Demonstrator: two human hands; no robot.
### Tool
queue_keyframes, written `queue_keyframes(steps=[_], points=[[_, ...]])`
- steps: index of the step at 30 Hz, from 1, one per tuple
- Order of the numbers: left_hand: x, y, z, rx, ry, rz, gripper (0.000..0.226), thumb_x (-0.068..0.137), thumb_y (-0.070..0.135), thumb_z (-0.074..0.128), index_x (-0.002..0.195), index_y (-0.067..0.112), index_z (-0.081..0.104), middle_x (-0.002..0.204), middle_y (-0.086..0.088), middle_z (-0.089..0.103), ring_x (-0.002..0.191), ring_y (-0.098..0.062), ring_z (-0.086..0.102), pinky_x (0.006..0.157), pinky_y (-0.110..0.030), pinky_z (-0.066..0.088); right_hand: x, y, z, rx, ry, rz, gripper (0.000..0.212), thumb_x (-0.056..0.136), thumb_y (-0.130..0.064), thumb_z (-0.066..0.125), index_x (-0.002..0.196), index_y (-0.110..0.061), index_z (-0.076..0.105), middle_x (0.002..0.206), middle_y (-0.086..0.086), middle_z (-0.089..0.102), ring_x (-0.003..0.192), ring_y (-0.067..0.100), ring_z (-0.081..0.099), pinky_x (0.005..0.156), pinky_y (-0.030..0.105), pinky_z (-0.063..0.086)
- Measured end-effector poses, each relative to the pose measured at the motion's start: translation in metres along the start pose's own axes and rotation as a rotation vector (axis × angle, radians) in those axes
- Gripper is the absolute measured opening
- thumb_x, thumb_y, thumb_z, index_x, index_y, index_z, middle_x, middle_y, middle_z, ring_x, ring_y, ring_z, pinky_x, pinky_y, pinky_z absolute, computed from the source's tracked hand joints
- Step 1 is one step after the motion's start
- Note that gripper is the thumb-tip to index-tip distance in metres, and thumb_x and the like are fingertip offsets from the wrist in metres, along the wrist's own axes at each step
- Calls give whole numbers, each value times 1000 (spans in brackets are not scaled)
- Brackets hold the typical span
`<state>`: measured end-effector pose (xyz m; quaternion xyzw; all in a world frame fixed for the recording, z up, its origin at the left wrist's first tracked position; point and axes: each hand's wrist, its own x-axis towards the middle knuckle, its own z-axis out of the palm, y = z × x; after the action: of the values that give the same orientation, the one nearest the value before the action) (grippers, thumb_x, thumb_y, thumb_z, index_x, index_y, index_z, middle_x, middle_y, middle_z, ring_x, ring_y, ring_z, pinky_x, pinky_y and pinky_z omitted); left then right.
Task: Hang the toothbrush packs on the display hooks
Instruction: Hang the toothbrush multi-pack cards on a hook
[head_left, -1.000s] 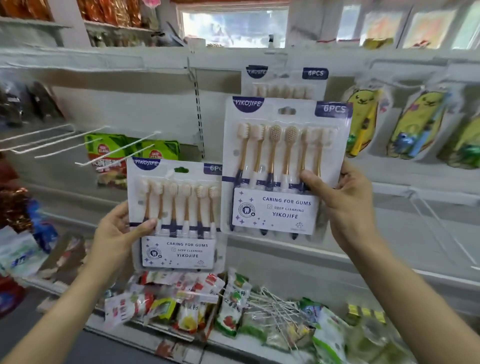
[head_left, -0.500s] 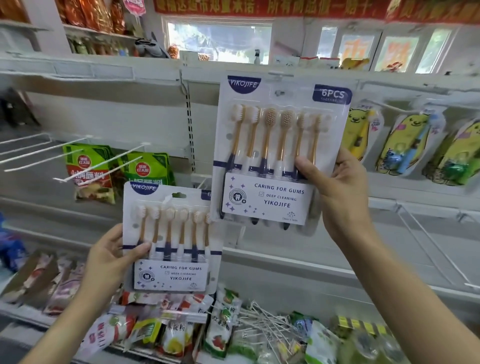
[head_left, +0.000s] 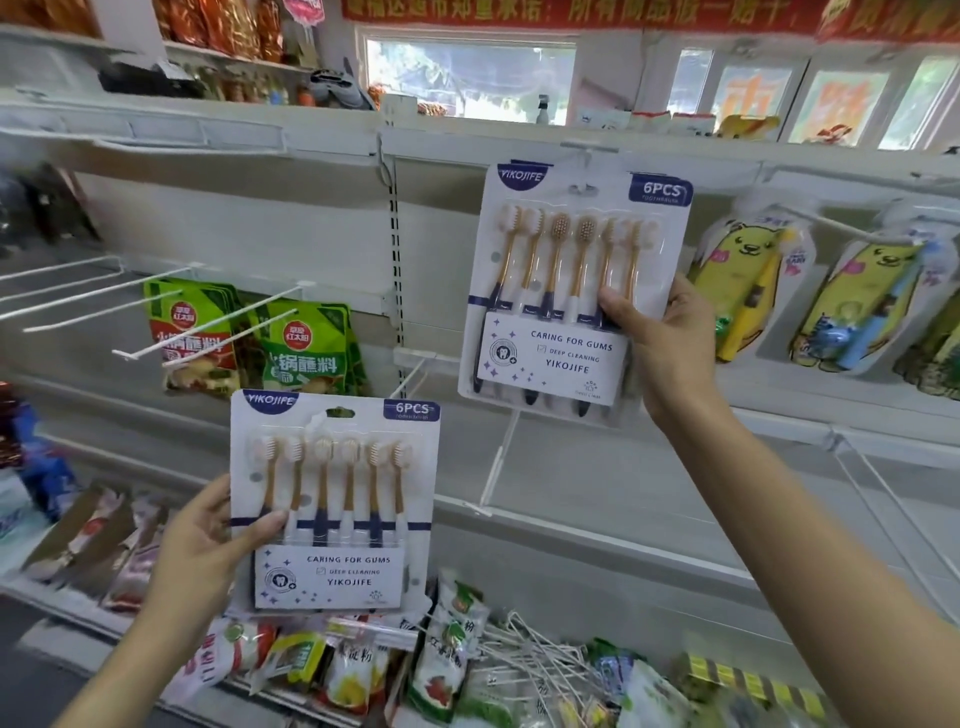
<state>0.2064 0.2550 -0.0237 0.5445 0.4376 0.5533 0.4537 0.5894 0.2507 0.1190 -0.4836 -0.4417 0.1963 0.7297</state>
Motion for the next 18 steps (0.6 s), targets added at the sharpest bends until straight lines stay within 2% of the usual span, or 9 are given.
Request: queue_keyframes(steps=[7, 11, 15, 17, 18], points=[[-2, 4, 9, -10, -12, 15, 44, 80, -14, 65, 106, 21, 68, 99, 5, 77, 88, -10, 73, 75, -26, 61, 29, 22, 6, -201, 74, -10, 33, 82, -24, 77, 111, -12, 67, 103, 0, 76, 96, 15, 73, 88, 43, 59], [-4, 12, 19, -55, -50, 36, 42, 77, -9, 68, 109, 19, 68, 106, -1, 76, 94, -15, 73, 77, -30, 61, 31, 25, 9, -197, 56, 68, 28, 87, -21, 76, 111, -11, 69, 100, -2, 76, 92, 11, 73, 82, 31, 58], [-8, 20, 27, -90, -110, 58, 46, 68, 16, 87, 111, 20, 70, 112, -5, 74, 104, -24, 70, 86, -44, 59, 26, 24, 1, -230, 69, 61, 29, 87, -27, 77, 106, -6, 71, 95, 1, 76, 79, 4, 72, 64, 17, 52], [-9, 23, 32, -114, -129, 49, 47, 71, 14, 84, 115, 18, 69, 114, -7, 73, 108, -30, 69, 90, -55, 56, 22, 23, -5, -270, 81, 43, 32, 85, -26, 79, 108, -6, 68, 98, 2, 75, 80, 5, 72, 66, 18, 54], [-9, 25, 34, -130, -144, 46, 45, 73, 10, 78, 117, 16, 68, 115, -8, 73, 109, -32, 68, 92, -58, 53, 21, 23, -9, -293, 88, 42, 34, 83, -26, 80, 109, -9, 66, 100, 2, 74, 85, 8, 72, 71, 24, 57]])
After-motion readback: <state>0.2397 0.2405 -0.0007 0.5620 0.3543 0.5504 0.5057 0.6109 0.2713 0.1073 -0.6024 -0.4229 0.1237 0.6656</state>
